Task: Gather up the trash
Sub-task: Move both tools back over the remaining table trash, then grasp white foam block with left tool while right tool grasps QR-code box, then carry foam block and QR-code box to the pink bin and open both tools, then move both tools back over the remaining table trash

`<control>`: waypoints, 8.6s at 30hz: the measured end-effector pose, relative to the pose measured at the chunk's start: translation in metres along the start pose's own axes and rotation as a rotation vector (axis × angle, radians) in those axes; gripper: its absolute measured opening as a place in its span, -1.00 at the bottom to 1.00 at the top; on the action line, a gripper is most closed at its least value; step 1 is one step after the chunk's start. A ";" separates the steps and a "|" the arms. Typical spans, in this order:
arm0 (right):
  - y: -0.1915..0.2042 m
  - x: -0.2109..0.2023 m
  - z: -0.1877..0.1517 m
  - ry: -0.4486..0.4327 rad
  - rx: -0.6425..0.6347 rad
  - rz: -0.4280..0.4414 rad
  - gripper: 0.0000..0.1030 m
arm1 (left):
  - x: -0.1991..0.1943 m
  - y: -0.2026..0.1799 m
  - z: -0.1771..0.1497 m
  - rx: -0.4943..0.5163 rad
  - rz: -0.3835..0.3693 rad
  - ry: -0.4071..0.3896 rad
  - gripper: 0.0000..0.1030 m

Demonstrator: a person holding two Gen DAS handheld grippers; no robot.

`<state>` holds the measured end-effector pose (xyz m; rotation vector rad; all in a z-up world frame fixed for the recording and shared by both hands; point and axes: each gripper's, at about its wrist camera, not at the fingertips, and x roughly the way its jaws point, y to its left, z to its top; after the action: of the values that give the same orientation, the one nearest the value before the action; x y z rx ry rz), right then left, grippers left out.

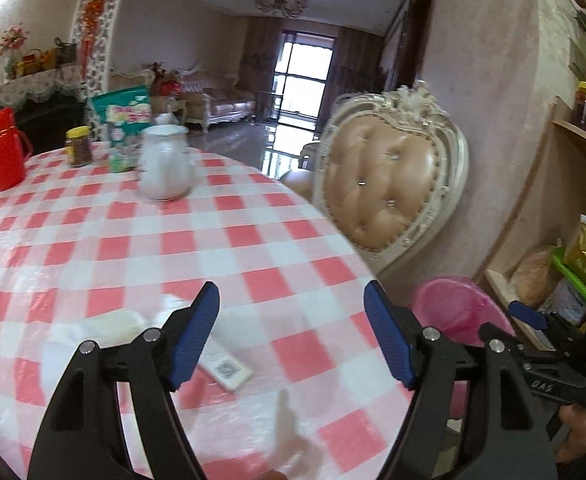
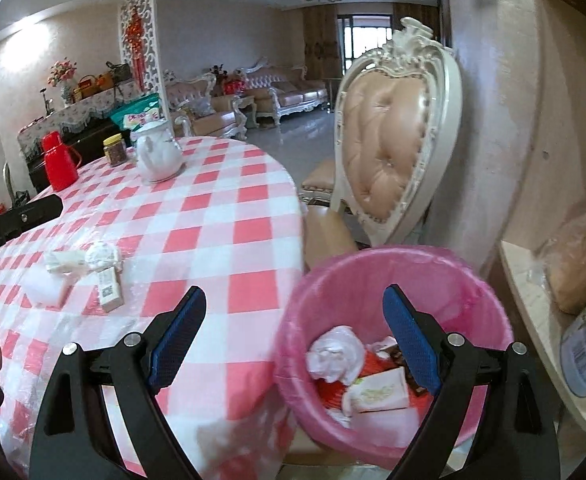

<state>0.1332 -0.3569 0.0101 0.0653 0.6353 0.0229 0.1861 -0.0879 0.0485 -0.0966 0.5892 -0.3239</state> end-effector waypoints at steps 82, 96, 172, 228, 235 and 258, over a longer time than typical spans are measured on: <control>0.214 0.120 -0.005 0.215 -0.280 0.230 0.60 | 0.028 0.147 -0.063 -0.099 0.435 0.267 0.67; 0.225 0.138 -0.010 0.275 -0.306 0.242 0.08 | 0.014 0.152 -0.055 -0.147 0.419 0.196 0.67; -0.023 0.017 -0.014 0.080 0.015 0.001 -0.36 | 0.051 -0.074 -0.028 0.095 -0.009 0.135 0.67; -0.139 0.016 -0.035 0.094 0.159 -0.144 0.06 | 0.133 -0.206 -0.012 0.132 -0.263 0.239 0.73; -0.132 0.013 -0.035 0.093 0.150 -0.138 0.10 | 0.126 -0.190 -0.011 0.125 -0.239 0.227 0.73; -0.054 0.001 -0.010 0.021 0.072 -0.082 0.65 | 0.068 -0.083 0.003 0.035 -0.143 0.126 0.73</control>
<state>0.1280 -0.4101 -0.0017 0.1089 0.6594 -0.0783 0.2180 -0.1887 0.0300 -0.0852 0.7025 -0.4814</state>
